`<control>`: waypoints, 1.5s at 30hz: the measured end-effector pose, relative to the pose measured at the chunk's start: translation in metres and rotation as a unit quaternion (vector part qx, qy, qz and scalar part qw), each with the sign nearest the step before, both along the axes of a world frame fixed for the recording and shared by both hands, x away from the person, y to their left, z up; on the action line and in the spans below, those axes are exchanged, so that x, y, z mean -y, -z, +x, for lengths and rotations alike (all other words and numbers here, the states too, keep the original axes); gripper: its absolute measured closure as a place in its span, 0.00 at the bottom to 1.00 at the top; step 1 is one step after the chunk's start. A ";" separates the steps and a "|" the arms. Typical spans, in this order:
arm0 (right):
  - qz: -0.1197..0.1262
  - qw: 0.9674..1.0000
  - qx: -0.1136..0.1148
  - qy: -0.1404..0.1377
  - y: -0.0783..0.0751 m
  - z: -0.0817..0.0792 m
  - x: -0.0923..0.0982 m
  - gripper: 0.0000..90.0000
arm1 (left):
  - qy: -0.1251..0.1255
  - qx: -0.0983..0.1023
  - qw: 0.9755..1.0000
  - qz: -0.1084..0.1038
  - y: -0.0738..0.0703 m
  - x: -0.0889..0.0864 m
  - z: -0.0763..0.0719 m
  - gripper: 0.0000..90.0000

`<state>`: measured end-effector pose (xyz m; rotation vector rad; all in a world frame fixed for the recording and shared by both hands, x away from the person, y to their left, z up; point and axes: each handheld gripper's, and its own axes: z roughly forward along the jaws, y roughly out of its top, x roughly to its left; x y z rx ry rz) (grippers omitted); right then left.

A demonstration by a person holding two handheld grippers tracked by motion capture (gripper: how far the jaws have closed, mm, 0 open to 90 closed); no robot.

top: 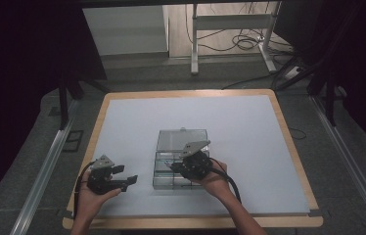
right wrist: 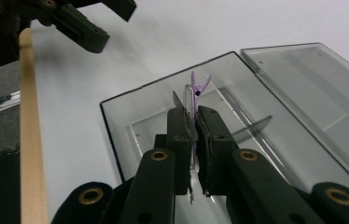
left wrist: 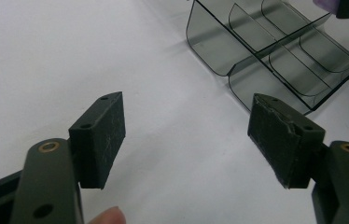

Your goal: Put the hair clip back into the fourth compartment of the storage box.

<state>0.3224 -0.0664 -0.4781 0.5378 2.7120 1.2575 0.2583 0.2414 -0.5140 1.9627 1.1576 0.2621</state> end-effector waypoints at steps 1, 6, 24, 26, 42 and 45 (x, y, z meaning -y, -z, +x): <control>-0.002 1.000 0.000 -0.003 0.000 -0.001 -0.002 0.92 | 0.001 -0.001 1.000 0.001 0.000 0.000 0.000 0.31; -0.011 1.000 -0.002 -0.010 0.004 -0.002 -0.009 0.92 | -0.001 -0.001 1.000 -0.001 0.000 0.000 0.000 0.31; -0.031 0.999 -0.010 -0.023 0.014 -0.005 -0.024 0.92 | -0.001 -0.001 1.000 -0.001 0.000 -0.001 0.000 0.31; -0.032 0.999 -0.010 -0.024 0.015 -0.004 -0.025 0.92 | -0.001 -0.001 1.000 -0.001 0.000 -0.001 0.000 0.31; -0.036 0.999 -0.015 -0.032 0.016 -0.006 -0.027 0.70 | -0.002 0.000 1.000 -0.002 -0.001 -0.001 -0.001 0.31; -0.030 0.999 0.001 -0.014 0.010 -0.007 -0.021 0.58 | 0.002 0.001 1.000 0.001 -0.001 0.000 0.000 0.31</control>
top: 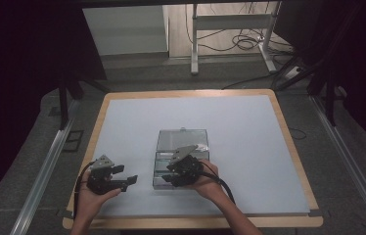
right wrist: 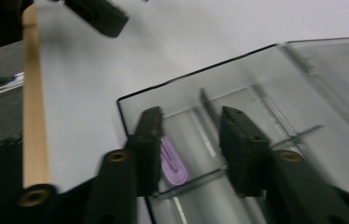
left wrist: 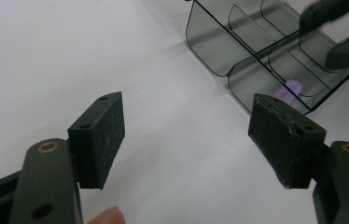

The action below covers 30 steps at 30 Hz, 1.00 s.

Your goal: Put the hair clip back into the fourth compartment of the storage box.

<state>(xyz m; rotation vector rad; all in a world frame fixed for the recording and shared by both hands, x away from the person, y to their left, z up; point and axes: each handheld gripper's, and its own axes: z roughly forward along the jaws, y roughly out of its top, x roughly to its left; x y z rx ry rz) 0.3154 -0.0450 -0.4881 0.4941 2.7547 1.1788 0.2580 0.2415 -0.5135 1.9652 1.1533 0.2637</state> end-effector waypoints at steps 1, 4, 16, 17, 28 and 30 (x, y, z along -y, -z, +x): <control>0.003 1.000 0.005 0.007 -0.002 0.001 0.002 0.55 | 0.000 0.000 1.000 0.000 0.000 0.000 0.000 0.31; 0.013 0.999 0.015 0.026 -0.006 0.003 0.009 0.47 | 0.002 0.000 1.000 0.000 0.000 0.001 0.000 0.30; 0.046 0.995 0.017 0.089 -0.019 0.018 0.036 0.35 | 0.009 0.003 1.000 -0.006 -0.001 0.003 -0.001 0.30; 0.048 0.994 0.015 0.095 -0.021 0.022 0.040 0.35 | 0.009 0.003 1.000 -0.007 -0.001 0.004 -0.001 0.30; 0.057 0.988 0.000 0.142 -0.021 0.048 0.064 0.35 | 0.012 0.003 1.000 -0.016 -0.002 0.007 -0.001 0.29; 0.059 0.987 -0.004 0.151 -0.020 0.053 0.069 0.35 | 0.014 0.003 1.000 -0.015 -0.002 0.009 -0.001 0.29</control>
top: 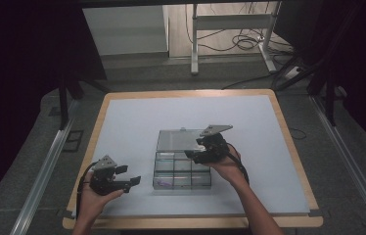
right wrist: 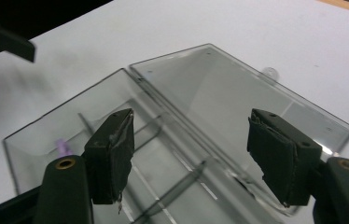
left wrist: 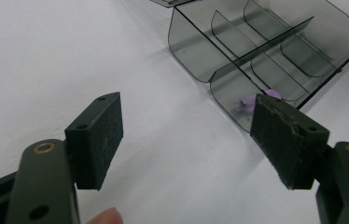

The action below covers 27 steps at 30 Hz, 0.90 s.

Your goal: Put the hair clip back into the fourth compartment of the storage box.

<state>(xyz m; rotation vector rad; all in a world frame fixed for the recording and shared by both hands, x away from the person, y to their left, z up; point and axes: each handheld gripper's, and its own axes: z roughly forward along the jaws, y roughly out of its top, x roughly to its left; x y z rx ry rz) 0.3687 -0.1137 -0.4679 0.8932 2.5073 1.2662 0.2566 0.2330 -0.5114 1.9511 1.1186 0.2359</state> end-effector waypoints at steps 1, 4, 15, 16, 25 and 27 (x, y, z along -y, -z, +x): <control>0.001 1.000 -0.001 0.005 0.001 0.003 0.002 0.35 | 0.001 0.000 1.000 0.000 0.000 0.001 0.000 0.29; 0.005 1.000 -0.005 0.012 0.001 0.008 0.007 0.35 | 0.002 0.000 1.000 0.000 0.000 0.002 0.000 0.29; 0.013 0.998 -0.032 0.056 0.010 0.032 0.022 0.35 | 0.005 0.001 1.000 0.003 0.000 0.003 0.000 0.29; 0.013 0.998 -0.034 0.058 0.011 0.033 0.023 0.35 | 0.005 0.001 1.000 0.003 0.000 0.003 0.000 0.29; 0.015 0.996 -0.058 0.073 0.016 0.045 0.030 0.35 | 0.006 0.001 1.000 0.008 0.001 0.004 0.000 0.29; 0.016 0.995 -0.066 0.075 0.018 0.049 0.031 0.35 | 0.006 0.001 1.000 0.010 0.001 0.005 0.000 0.29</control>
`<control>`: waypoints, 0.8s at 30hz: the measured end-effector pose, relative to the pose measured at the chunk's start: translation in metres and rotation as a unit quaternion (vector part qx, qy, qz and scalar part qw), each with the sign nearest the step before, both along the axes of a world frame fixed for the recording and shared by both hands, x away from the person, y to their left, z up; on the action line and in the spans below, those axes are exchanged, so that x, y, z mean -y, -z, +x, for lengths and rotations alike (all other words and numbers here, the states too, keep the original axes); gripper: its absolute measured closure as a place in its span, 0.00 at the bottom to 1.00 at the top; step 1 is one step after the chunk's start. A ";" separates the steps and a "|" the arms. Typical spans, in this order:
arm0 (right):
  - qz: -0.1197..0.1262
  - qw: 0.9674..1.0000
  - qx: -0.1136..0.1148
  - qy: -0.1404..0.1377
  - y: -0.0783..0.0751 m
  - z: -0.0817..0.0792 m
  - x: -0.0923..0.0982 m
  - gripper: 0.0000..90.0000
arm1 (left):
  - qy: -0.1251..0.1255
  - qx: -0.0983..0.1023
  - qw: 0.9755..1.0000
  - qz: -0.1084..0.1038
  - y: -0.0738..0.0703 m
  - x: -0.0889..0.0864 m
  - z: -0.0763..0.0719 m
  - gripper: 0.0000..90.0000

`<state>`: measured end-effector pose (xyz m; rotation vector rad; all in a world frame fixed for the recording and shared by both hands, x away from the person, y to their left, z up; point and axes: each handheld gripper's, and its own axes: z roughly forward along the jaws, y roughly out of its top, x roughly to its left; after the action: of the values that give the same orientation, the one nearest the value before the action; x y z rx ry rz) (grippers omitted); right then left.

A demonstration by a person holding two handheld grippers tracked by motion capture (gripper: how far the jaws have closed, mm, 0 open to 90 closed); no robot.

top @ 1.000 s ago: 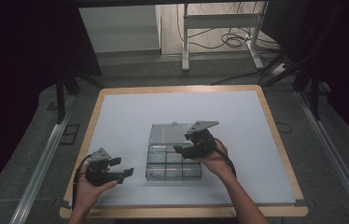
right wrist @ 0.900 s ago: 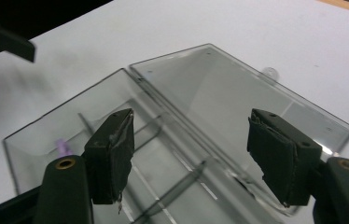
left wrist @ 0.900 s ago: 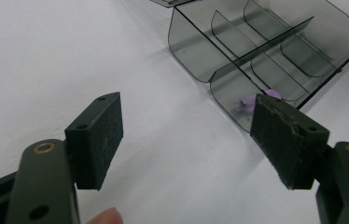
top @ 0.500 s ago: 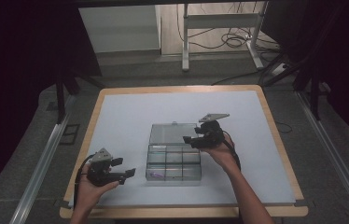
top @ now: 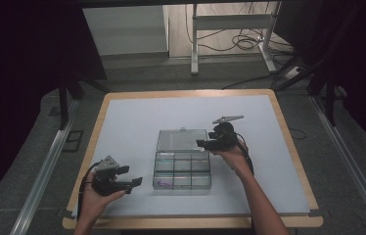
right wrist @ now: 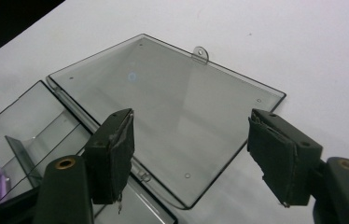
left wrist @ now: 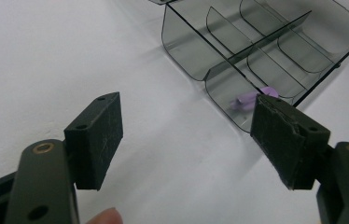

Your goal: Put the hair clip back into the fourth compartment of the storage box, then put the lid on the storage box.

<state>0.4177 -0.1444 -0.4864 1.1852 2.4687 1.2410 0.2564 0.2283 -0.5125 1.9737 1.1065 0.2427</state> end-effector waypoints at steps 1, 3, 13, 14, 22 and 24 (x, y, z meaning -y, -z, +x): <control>0.002 1.000 -0.005 0.002 0.001 0.002 0.000 0.35 | 0.000 0.000 1.000 0.000 0.000 0.000 0.000 0.29; 0.004 1.000 -0.014 0.005 0.004 0.005 0.001 0.35 | 0.000 0.001 1.000 0.001 0.000 0.000 -0.001 0.29; 0.004 0.999 -0.044 0.020 0.016 0.016 0.003 0.33 | 0.001 0.000 1.000 0.004 0.001 0.001 0.002 0.29; 0.004 0.999 -0.046 0.020 0.017 0.016 0.004 0.33 | 0.001 0.000 1.000 0.004 0.001 0.001 0.001 0.29; 0.007 0.998 -0.061 0.024 0.020 0.019 0.004 0.33 | -0.002 0.002 1.000 0.003 0.000 0.000 0.001 0.29; 0.008 0.997 -0.068 0.026 0.022 0.021 0.004 0.33 | -0.001 0.002 1.000 0.004 0.000 0.000 0.001 0.29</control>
<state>0.4383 -0.1481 -0.5081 1.3731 2.5075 1.2072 0.2571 0.2284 -0.5122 1.9777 1.1072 0.2520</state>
